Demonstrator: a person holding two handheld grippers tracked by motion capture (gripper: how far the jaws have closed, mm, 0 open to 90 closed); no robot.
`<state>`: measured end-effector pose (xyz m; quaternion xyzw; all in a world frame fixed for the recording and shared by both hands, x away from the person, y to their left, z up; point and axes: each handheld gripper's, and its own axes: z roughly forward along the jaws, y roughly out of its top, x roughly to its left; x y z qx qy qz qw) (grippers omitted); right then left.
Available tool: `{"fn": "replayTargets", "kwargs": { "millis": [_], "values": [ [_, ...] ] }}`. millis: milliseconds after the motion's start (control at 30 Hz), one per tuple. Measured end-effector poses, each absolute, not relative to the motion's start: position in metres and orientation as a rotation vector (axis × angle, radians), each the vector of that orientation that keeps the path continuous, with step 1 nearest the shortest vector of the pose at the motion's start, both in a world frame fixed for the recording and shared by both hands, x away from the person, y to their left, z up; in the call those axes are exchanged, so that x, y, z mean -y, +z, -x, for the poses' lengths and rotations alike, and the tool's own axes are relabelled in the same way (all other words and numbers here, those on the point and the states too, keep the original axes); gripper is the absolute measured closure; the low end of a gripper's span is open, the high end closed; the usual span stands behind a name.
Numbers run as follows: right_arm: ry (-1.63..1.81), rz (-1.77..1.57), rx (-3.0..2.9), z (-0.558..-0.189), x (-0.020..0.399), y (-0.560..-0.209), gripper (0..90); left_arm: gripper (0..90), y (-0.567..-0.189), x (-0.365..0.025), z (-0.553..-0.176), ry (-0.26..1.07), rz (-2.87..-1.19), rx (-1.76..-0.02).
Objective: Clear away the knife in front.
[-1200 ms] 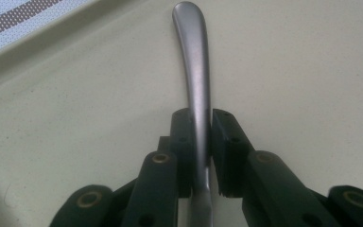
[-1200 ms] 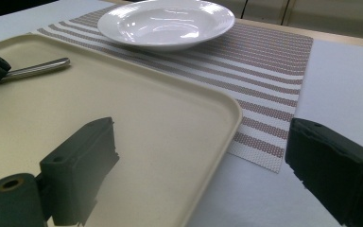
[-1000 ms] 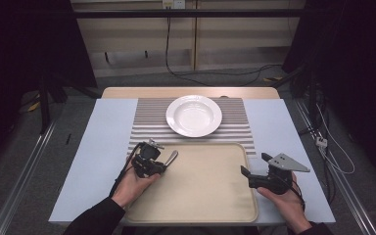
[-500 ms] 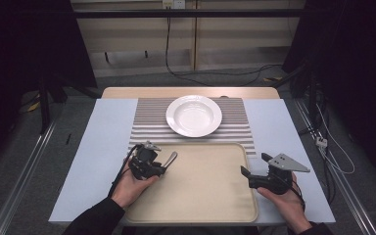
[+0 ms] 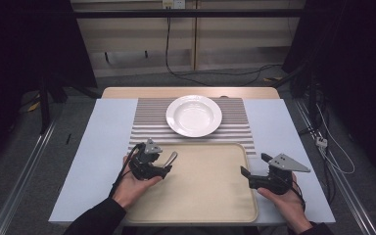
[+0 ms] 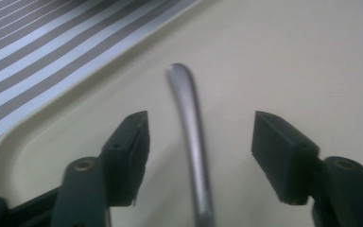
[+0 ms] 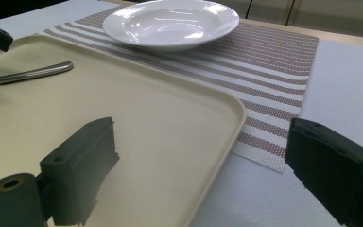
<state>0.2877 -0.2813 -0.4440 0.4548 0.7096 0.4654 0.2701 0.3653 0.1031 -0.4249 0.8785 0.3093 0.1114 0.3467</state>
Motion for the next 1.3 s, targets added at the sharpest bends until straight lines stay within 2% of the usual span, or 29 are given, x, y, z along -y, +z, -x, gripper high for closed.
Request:
{"fn": "replayTargets", "kwargs": {
  "millis": [33,67,100,200,267,300,500,733,833,1300],
  "values": [
    [1.256,-1.226,-1.910,-0.287,0.281,-0.444,9.2,48.2,-0.425,-0.102,-0.364,0.273,-2.278,-0.783],
    [1.256,-1.226,-1.910,-0.287,0.281,-0.444,9.2,48.2,-0.425,-0.101,-0.364,0.253,-2.279,-0.765],
    [1.255,-1.227,-1.909,-0.287,0.281,-0.444,9.2,58.0,-0.426,-0.101,-0.363,0.234,-2.276,-0.751],
    [1.257,-1.230,-1.909,-0.288,0.282,-0.444,9.2,61.3,-0.427,-0.099,-0.364,0.190,-2.272,-0.723],
    [1.261,-1.232,-1.910,-0.288,0.282,-0.444,9.3,74.5,-0.428,-0.097,-0.365,0.185,-2.291,-0.725],
    [1.260,-1.231,-1.909,-0.288,0.282,-0.444,9.2,88.4,-0.430,-0.096,-0.366,0.184,-2.302,-0.724],
    [1.258,-1.226,-1.907,-0.288,0.282,-0.444,9.3,90.0,-0.441,-0.086,-0.367,0.202,-2.381,-0.719],
    [1.247,-1.230,-1.904,-0.288,0.281,-0.444,9.3,90.0,-0.442,-0.091,-0.373,0.248,-2.387,-0.731],
    [1.245,-1.229,-1.904,-0.288,0.281,-0.443,9.3,90.0,-0.442,-0.093,-0.376,0.211,-2.377,-0.745],
    [1.249,-1.227,-1.904,-0.288,0.282,-0.443,9.3,90.0,-0.440,-0.100,-0.378,0.203,-2.391,-0.775]
  ]
}}
